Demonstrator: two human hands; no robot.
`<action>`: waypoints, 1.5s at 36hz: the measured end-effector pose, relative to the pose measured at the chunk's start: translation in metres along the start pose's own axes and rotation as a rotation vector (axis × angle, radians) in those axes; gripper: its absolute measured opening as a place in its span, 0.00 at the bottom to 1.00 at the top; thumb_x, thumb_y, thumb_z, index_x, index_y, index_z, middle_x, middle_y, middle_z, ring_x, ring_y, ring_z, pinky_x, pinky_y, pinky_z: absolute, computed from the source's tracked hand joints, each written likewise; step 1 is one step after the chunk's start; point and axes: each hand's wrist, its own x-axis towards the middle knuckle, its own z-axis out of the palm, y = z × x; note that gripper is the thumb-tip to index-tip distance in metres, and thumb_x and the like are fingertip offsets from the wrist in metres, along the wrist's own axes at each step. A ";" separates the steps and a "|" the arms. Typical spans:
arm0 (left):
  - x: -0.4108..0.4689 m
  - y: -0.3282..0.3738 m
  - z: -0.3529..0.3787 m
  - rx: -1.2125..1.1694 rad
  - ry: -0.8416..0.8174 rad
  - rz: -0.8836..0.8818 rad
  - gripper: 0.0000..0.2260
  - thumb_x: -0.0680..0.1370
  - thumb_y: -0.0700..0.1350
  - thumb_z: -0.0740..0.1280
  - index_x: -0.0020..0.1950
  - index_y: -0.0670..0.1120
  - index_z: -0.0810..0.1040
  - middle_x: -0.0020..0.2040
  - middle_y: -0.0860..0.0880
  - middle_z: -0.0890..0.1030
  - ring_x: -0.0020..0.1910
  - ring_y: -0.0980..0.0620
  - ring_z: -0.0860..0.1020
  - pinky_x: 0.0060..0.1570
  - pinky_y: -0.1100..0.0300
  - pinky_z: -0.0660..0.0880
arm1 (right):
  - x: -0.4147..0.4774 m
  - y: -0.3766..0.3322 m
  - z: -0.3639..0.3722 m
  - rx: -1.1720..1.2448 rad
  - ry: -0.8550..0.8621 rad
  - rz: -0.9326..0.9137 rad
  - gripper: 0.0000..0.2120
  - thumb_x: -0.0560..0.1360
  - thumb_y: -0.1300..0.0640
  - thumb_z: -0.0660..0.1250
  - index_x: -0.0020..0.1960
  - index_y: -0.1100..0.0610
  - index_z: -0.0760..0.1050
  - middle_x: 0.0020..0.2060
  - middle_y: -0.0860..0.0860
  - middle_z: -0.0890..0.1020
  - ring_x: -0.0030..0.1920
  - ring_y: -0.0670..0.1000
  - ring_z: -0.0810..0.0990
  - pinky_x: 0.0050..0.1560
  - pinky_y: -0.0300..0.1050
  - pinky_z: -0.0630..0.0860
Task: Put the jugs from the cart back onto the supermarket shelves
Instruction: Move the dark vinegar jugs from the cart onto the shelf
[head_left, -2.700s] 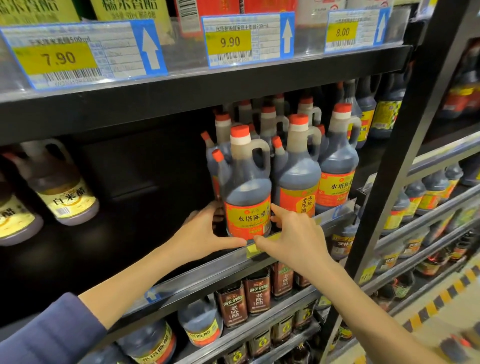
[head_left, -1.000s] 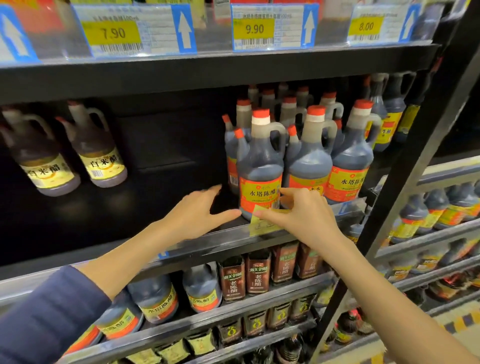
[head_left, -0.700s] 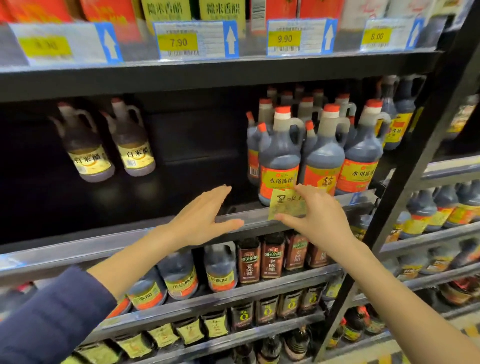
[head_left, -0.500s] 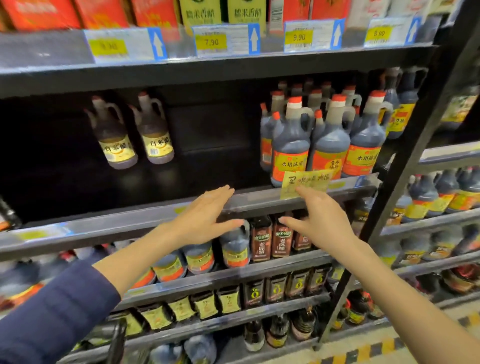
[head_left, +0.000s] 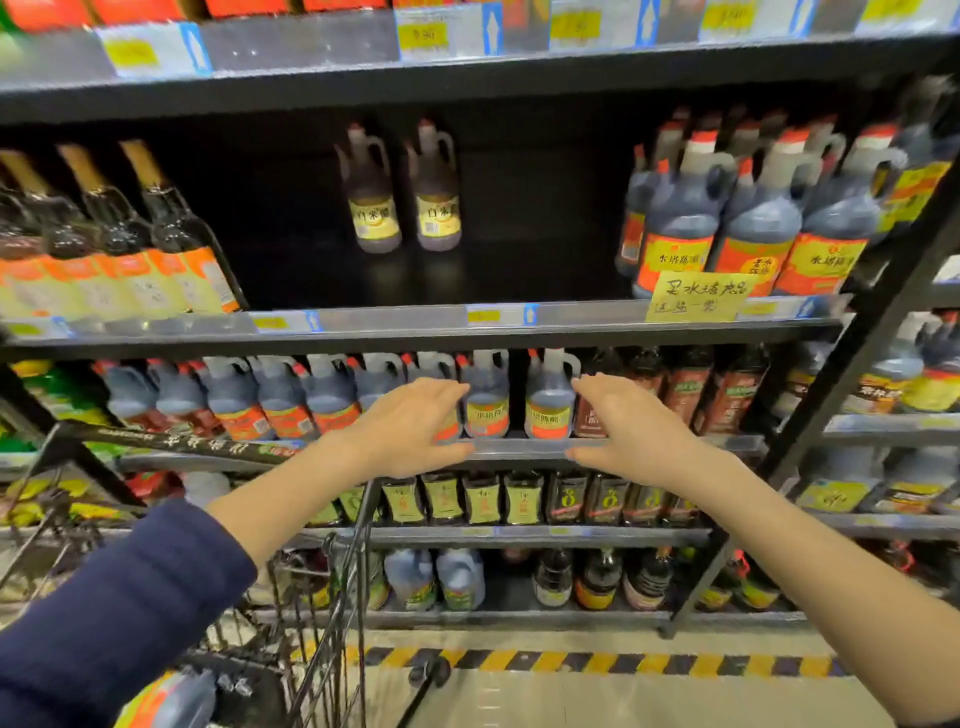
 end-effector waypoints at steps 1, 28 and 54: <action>-0.009 -0.003 0.002 0.010 -0.006 -0.019 0.34 0.77 0.60 0.62 0.77 0.45 0.57 0.74 0.47 0.65 0.72 0.49 0.64 0.68 0.56 0.64 | 0.000 -0.004 0.001 -0.008 -0.028 -0.035 0.33 0.74 0.48 0.68 0.73 0.61 0.61 0.70 0.56 0.68 0.70 0.55 0.65 0.69 0.47 0.63; -0.325 0.051 0.063 -0.007 -0.127 -0.801 0.39 0.63 0.68 0.45 0.60 0.45 0.73 0.55 0.44 0.79 0.54 0.44 0.76 0.49 0.54 0.71 | -0.016 -0.183 0.078 -0.203 -0.439 -0.940 0.36 0.76 0.40 0.62 0.77 0.56 0.54 0.74 0.53 0.62 0.73 0.53 0.61 0.71 0.48 0.62; -0.573 -0.023 0.118 -0.128 -0.367 -1.173 0.28 0.73 0.65 0.60 0.65 0.48 0.70 0.59 0.45 0.77 0.59 0.44 0.75 0.54 0.49 0.76 | -0.038 -0.463 0.174 -0.155 -0.590 -1.214 0.17 0.70 0.47 0.67 0.55 0.55 0.73 0.52 0.53 0.79 0.56 0.57 0.78 0.51 0.51 0.76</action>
